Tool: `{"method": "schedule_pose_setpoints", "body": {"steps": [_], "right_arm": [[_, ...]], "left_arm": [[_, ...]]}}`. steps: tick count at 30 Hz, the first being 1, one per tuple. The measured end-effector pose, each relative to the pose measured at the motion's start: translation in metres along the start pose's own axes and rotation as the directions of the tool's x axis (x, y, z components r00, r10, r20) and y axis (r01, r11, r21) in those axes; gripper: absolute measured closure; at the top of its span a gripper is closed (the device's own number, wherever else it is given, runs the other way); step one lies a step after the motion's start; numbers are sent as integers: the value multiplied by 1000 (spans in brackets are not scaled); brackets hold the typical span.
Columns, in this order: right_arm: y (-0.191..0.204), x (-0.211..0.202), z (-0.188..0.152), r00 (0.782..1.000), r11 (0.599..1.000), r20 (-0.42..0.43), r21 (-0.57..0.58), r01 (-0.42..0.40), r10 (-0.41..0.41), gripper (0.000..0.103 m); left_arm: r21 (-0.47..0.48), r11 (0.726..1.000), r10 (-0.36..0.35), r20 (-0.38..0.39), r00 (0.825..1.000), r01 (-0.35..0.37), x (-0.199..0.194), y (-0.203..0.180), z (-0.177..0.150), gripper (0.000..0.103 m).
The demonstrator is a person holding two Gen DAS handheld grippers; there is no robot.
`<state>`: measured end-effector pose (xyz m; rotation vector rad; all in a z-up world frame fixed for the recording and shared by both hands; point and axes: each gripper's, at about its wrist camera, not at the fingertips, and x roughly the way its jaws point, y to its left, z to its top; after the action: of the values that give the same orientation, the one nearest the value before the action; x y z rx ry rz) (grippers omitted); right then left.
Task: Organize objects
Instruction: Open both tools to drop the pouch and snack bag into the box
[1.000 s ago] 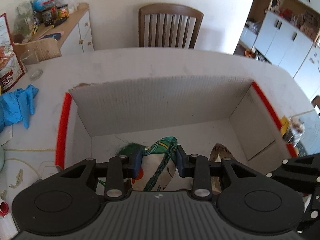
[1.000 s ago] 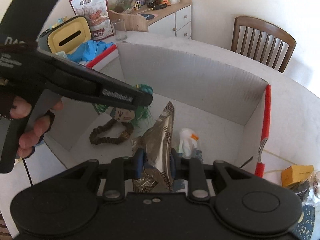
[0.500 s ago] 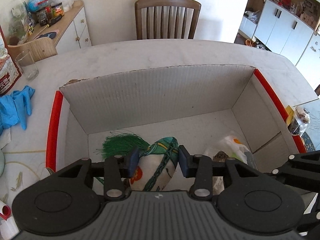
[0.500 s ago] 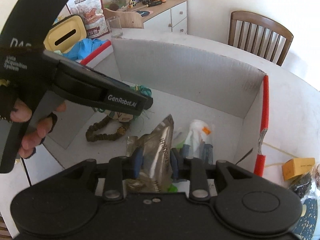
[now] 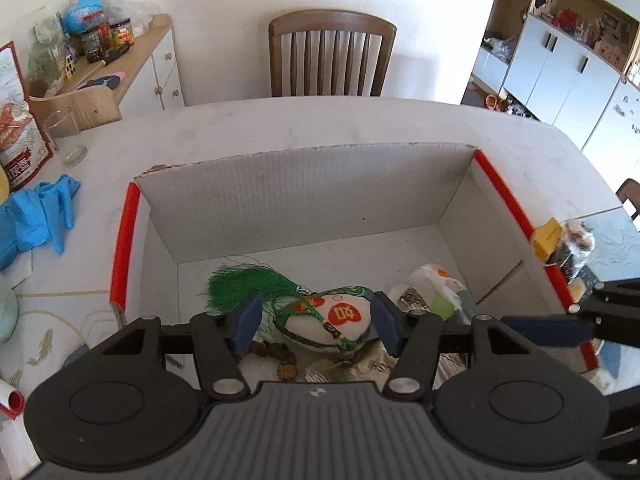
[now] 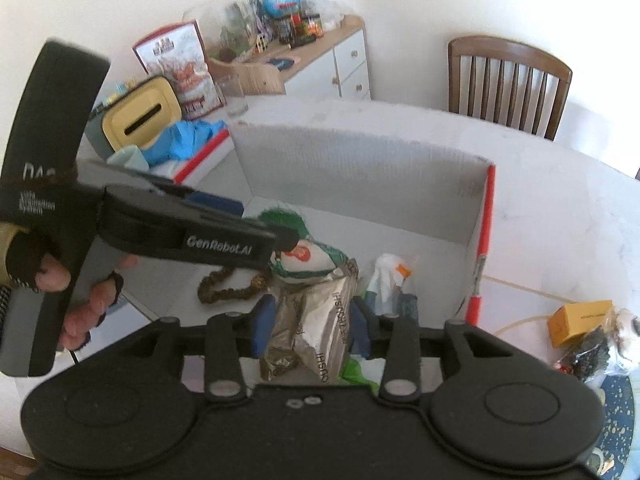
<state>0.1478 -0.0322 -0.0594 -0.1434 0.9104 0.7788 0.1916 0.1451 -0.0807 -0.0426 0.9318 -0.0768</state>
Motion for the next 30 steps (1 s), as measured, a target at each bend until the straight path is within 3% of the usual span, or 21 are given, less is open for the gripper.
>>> {"method": "schedule_pose_setpoints", "body": {"steps": [7,12,22,30], "right_arm": [[-7,-32,1,998,999,54,19,-31,30,56],[-13,-55,-4,996,999,83,23,-34,32,54],[-48,-103,-22,987,998,157,59,-34,25,29],[-83,-140,-45,980,996,200,87,-12,-6,16]], "left_arm": [[-14,1000,9,45,999,-8,-31,-12,-3,44],[-20,1000,1,69,998,0,-53,-25,-6,38],[-20,1000,-10,128,992,13,-86,-67,-14,20],[-48,998,-29,151,988,37,-97,-101,-22,18]]}}
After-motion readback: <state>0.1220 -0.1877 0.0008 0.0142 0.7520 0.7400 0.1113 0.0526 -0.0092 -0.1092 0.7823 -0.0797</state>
